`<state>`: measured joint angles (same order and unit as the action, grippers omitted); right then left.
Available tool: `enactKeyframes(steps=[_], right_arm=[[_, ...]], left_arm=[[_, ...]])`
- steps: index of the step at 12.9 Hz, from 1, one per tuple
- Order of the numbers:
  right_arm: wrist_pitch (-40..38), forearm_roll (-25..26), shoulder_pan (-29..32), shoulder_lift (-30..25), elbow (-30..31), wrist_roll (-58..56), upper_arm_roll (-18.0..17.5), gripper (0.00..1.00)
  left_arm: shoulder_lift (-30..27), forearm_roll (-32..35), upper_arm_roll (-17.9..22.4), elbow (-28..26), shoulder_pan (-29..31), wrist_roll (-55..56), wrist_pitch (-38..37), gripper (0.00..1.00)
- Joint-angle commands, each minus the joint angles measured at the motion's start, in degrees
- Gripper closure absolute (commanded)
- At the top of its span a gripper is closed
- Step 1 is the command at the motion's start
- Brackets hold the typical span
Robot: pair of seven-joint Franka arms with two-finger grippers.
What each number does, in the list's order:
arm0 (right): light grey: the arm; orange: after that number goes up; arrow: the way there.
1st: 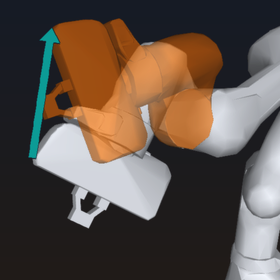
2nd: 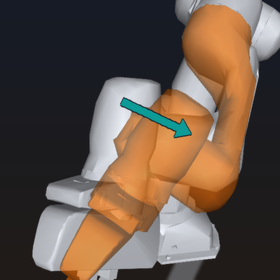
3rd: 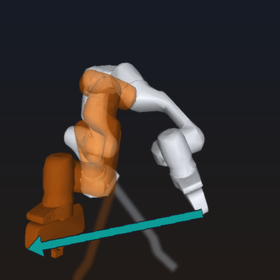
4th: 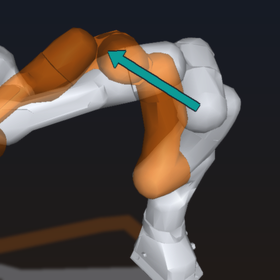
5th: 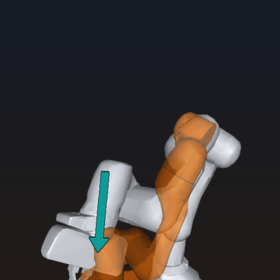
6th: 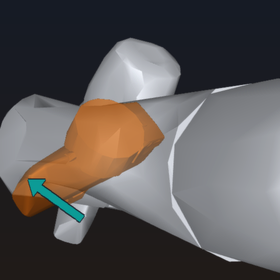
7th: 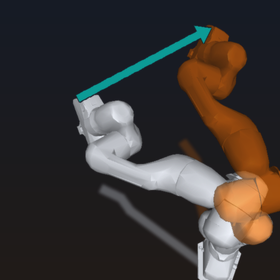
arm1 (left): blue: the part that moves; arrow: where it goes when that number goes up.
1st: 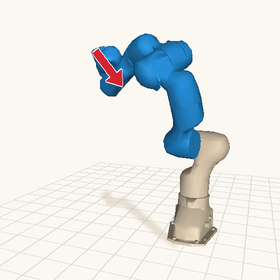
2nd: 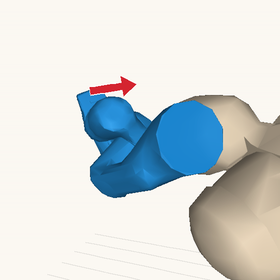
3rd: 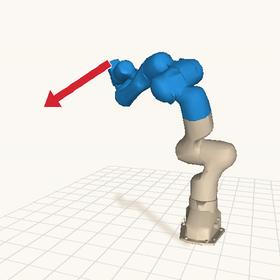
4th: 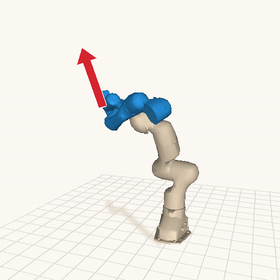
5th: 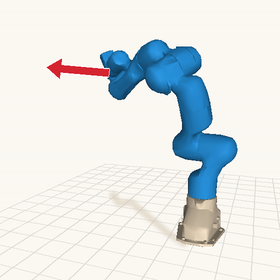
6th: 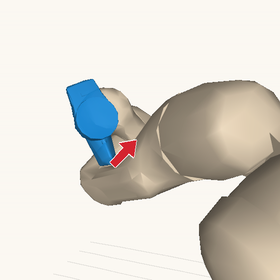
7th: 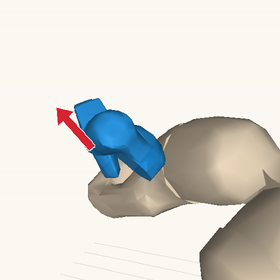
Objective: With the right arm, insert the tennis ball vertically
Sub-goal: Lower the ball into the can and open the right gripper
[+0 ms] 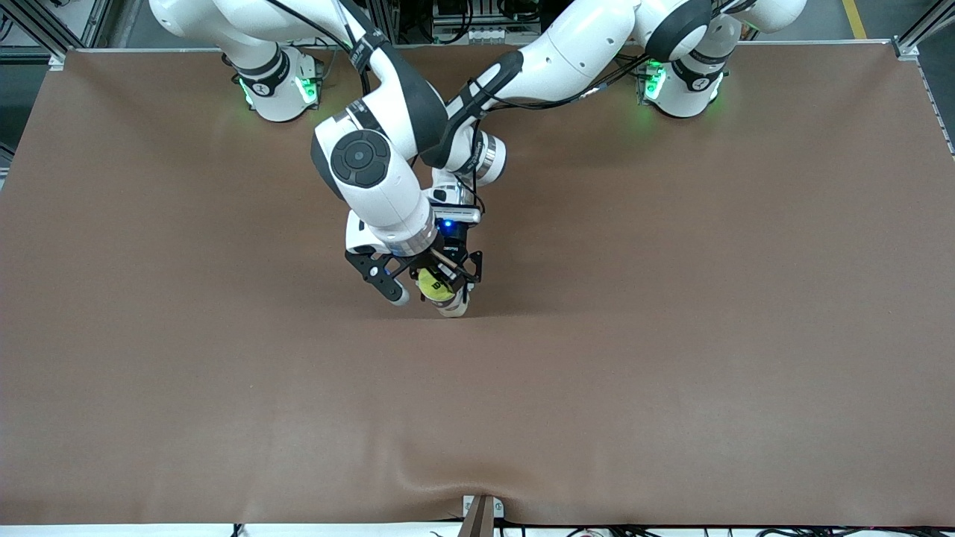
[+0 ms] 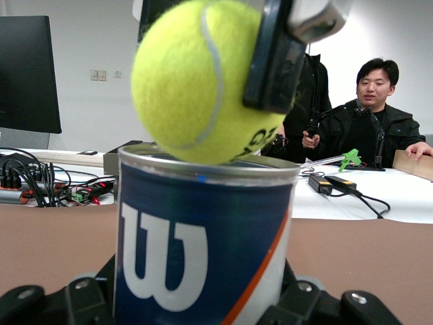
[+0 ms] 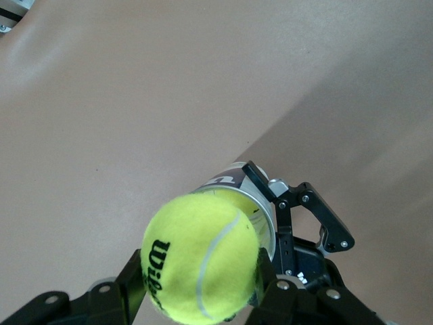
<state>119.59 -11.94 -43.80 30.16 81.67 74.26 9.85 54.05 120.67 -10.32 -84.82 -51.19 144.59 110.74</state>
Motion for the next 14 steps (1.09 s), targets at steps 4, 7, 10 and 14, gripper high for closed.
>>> enactKeyframes(steps=[4,7,10,14], right_arm=[[-0.32,-0.1,-0.76,1.04,-1.78,1.15,0.78,0.0],[-0.76,-0.19,-0.85,0.6,-1.96,1.42,0.78,0.0],[-4.33,-0.19,0.11,-0.45,-4.93,1.33,1.22,0.0],[-17.26,0.25,5.11,-3.6,-10.83,-5.93,3.6,0.0]], left_arm=[[2.73,2.03,-0.41,3.17,-0.14,0.52,-0.7,0.16],[2.64,2.03,-0.41,3.26,-0.14,0.61,-0.7,0.16],[2.73,2.03,-0.41,3.17,-0.14,0.61,-0.7,0.16],[2.73,1.94,-0.49,3.09,-0.14,0.61,-0.7,0.16]])
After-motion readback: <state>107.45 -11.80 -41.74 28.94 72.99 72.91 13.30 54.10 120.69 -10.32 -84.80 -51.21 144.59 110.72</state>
